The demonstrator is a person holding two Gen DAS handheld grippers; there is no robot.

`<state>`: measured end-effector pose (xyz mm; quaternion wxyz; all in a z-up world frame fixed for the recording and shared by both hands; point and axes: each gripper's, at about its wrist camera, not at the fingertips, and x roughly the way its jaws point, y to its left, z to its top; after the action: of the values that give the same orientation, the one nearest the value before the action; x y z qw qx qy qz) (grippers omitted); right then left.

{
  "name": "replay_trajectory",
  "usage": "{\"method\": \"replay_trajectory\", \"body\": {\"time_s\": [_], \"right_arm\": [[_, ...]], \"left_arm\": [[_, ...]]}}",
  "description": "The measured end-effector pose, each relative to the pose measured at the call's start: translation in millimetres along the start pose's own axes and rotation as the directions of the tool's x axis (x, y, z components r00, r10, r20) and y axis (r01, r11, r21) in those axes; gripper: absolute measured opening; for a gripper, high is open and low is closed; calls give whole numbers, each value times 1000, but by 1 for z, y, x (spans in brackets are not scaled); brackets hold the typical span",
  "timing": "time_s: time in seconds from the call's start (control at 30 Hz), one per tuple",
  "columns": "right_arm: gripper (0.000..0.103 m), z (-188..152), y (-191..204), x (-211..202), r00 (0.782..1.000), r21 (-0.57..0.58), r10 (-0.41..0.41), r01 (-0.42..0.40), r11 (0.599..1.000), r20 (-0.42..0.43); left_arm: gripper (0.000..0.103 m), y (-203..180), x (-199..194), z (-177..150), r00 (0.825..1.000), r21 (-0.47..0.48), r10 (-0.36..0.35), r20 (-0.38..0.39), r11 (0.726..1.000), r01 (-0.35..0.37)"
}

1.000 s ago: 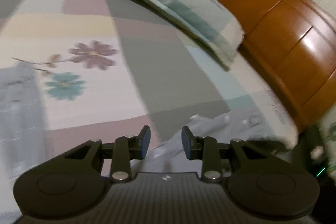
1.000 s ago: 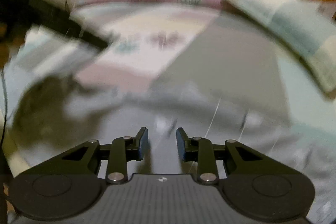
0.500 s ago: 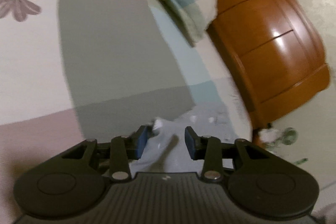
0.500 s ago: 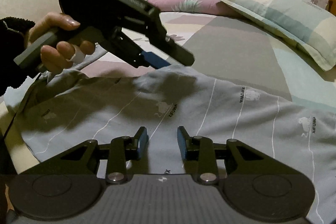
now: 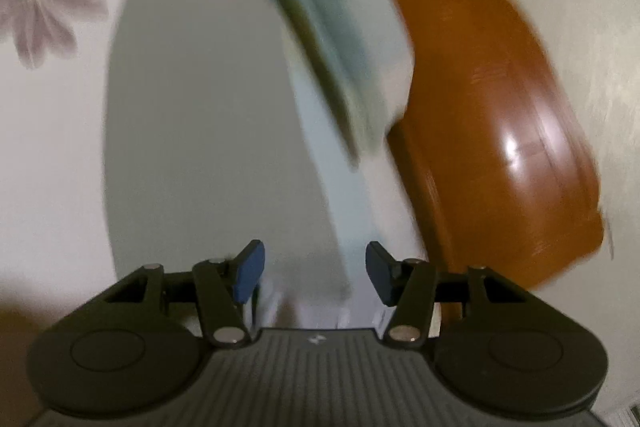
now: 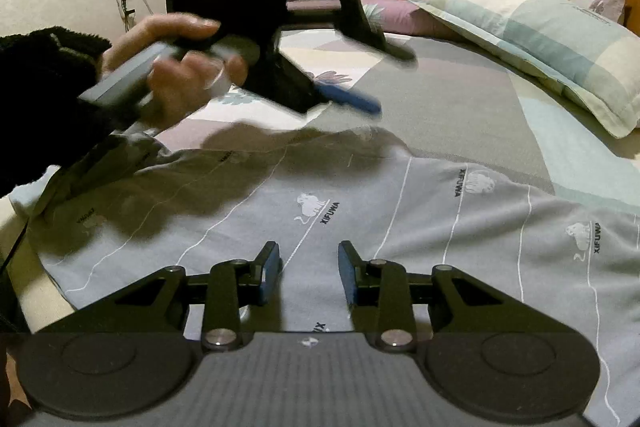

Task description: Fold clothes

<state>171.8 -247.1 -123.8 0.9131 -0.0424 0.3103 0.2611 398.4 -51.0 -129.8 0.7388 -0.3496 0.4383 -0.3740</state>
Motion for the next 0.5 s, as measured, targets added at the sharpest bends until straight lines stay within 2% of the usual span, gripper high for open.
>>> {"method": "replay_trajectory", "body": {"time_s": [0.2, 0.27, 0.33, 0.43, 0.5], "right_arm": [[39, -2, 2, 0, 1000, -1, 0, 0, 1000, 5], [40, -2, 2, 0, 1000, -4, -1, 1, 1000, 3], [41, -2, 3, 0, 1000, -11, -5, 5, 1000, 3], [41, -2, 3, 0, 1000, -10, -6, 6, 1000, 2], [41, -2, 3, 0, 1000, -12, -6, 6, 1000, 3]], "left_arm": [[58, -14, -16, -4, 997, 92, 48, -58, 995, -42], [58, -12, -17, -7, 992, 99, 59, -108, 994, -49], [58, -13, -16, -16, 988, 89, 40, -147, 996, -27], [58, -18, -7, -26, 980, 67, -32, -195, 997, 45], [59, -17, -2, -30, 975, 62, -39, -217, 997, 54]]}}
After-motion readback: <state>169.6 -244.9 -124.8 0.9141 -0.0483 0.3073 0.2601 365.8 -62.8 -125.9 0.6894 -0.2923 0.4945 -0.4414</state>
